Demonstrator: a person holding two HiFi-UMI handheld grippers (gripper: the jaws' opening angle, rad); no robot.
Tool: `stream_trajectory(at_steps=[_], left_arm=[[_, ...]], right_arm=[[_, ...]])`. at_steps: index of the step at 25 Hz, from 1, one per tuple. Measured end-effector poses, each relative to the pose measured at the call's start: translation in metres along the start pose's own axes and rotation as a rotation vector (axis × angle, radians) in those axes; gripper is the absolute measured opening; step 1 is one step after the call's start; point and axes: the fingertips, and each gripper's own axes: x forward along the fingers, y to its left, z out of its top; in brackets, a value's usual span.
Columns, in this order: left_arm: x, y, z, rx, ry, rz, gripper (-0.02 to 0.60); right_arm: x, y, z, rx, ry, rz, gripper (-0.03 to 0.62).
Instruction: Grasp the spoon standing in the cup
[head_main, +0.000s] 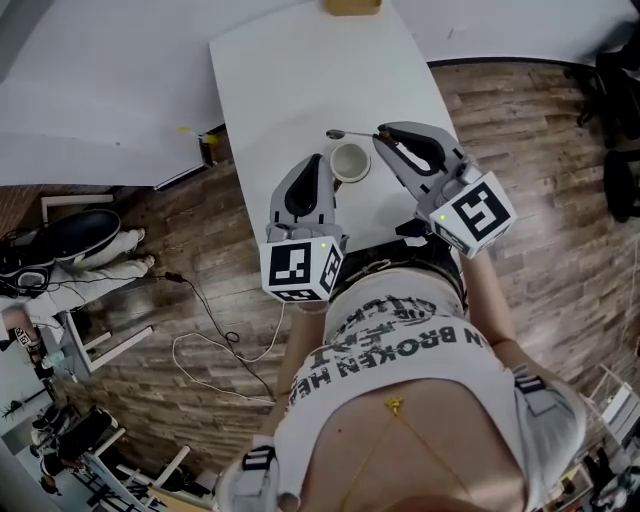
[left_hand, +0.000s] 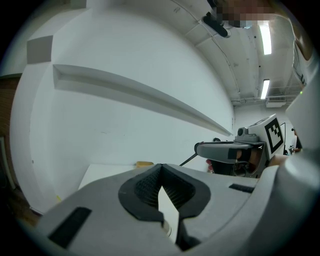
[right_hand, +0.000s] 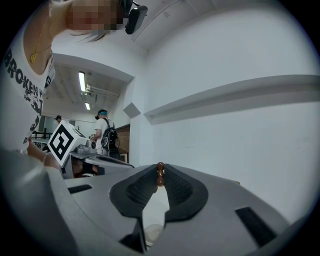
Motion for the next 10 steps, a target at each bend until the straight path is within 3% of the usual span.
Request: stream_trajectory(at_steps=[10], left_arm=[[-0.0033, -0.0035, -0.004, -0.002, -0.002, 0.011, -0.005]], right_arm=[[-0.0039, 0.0025, -0.008, -0.004, 0.02, 0.009, 0.041]])
